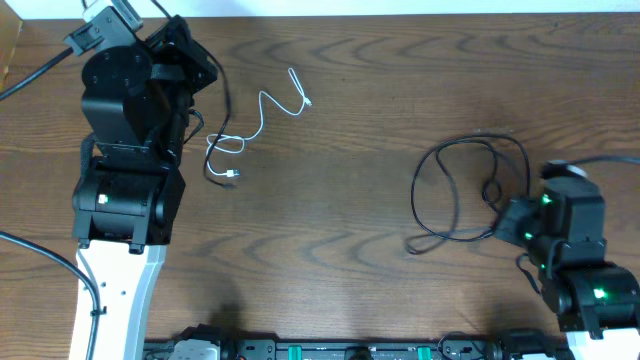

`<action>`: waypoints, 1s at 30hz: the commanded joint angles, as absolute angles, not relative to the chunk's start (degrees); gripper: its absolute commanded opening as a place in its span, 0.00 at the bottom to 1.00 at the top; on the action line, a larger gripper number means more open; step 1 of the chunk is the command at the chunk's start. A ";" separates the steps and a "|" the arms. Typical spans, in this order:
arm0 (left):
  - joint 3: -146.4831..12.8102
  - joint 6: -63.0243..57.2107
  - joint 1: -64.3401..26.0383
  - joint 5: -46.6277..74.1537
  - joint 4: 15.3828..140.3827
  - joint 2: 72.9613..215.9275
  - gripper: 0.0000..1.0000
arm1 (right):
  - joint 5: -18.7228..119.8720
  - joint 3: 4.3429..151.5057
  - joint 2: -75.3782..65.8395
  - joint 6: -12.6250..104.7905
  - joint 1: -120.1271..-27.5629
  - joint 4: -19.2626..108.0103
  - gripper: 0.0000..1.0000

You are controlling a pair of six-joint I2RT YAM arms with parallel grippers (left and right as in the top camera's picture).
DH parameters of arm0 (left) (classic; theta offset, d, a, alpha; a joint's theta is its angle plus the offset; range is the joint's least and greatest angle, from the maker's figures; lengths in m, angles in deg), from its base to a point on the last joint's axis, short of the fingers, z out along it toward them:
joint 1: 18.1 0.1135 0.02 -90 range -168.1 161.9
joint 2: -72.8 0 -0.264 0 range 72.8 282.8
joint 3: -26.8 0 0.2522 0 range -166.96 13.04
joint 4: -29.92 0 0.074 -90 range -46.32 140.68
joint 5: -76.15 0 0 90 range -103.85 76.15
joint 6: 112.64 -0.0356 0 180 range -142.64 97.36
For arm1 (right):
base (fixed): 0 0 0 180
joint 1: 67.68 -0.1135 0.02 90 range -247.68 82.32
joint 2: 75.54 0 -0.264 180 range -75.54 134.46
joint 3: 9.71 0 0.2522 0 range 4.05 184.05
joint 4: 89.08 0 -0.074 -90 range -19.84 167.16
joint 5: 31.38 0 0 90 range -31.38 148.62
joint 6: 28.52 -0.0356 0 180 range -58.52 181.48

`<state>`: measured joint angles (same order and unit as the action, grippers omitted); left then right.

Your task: Untangle cables

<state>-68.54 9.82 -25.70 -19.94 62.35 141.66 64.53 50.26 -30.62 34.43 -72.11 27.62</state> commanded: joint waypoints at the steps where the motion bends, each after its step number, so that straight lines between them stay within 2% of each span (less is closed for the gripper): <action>1: -69.59 8.03 -25.50 -23.15 62.92 141.26 0.08 | 72.90 50.44 -31.69 32.27 -68.76 26.09 0.01; 5: -69.59 8.03 -25.52 -23.11 66.20 141.26 0.08 | 63.66 50.35 -30.46 36.05 -68.52 26.57 0.01; 8: -69.59 8.03 -25.52 -23.11 70.44 141.26 0.08 | 63.15 50.31 -27.99 35.64 -68.52 26.59 0.02; 10: -69.59 8.03 -25.52 -22.85 74.79 141.29 0.08 | 63.52 50.31 -24.21 33.54 -68.50 26.77 0.06; 12: -69.59 8.03 -25.52 -20.55 77.57 141.33 0.08 | 66.48 50.31 -20.50 31.85 -68.48 27.77 0.16; 22: -69.59 4.82 -25.57 8.82 81.76 144.89 0.08 | 69.01 50.46 -10.38 26.54 -67.19 32.52 0.30; 26: -69.35 4.80 -27.01 12.10 85.74 147.52 0.08 | 69.01 50.44 -10.27 26.61 -64.52 32.54 0.61; 28: -68.87 4.78 -27.90 12.10 87.53 148.48 0.08 | 68.99 50.40 -10.05 26.61 -64.11 32.52 0.69; 30: -68.67 4.78 -28.84 12.10 90.16 149.29 0.08 | 68.53 50.35 -9.35 26.59 -64.22 32.58 0.84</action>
